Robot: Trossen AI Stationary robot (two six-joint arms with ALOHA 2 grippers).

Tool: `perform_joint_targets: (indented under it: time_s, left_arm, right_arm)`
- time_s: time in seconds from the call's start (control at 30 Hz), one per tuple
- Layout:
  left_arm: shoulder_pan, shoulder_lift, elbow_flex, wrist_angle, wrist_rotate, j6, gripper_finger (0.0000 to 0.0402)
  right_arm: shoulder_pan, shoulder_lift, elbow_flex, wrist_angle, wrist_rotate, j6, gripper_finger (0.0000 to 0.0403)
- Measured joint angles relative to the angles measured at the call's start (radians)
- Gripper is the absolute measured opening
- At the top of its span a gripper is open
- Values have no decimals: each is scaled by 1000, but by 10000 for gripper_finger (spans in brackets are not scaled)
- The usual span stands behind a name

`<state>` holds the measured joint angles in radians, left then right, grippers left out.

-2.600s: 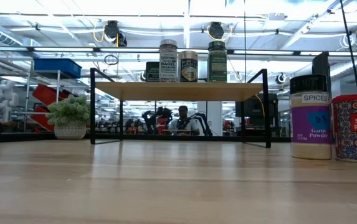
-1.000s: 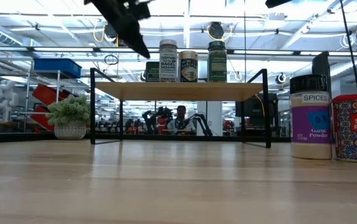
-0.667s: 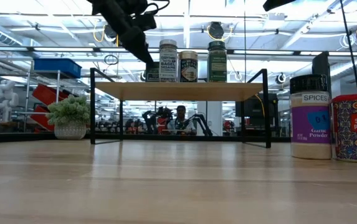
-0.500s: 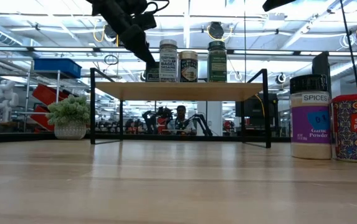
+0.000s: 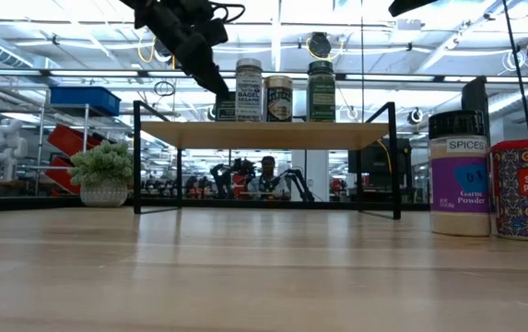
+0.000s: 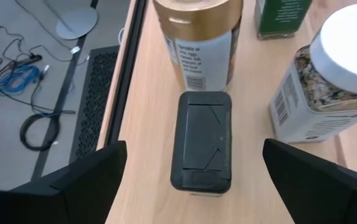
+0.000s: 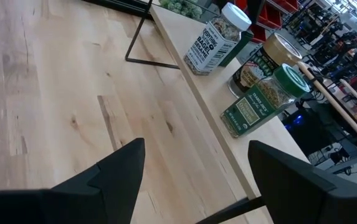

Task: Shelf spices
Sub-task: Remove the black seasoning can from the shelf

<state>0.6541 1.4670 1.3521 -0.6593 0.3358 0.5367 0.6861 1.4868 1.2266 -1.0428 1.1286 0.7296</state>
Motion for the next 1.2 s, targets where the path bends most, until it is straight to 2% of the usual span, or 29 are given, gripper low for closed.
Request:
perform_joint_targets:
  time_s: [0.23, 0.57, 1.2]
  left_arm:
    - [2, 7, 0, -1, 26, -1, 386]
    - [2, 77, 0, -4, 26, -2, 382]
    - [1, 80, 0, -4, 18, 21, 265]
  right_arm:
    - [0, 0, 0, 0, 0, 0, 272]
    - [0, 0, 0, 0, -1, 0, 272]
    - [0, 0, 0, -1, -2, -1, 272]
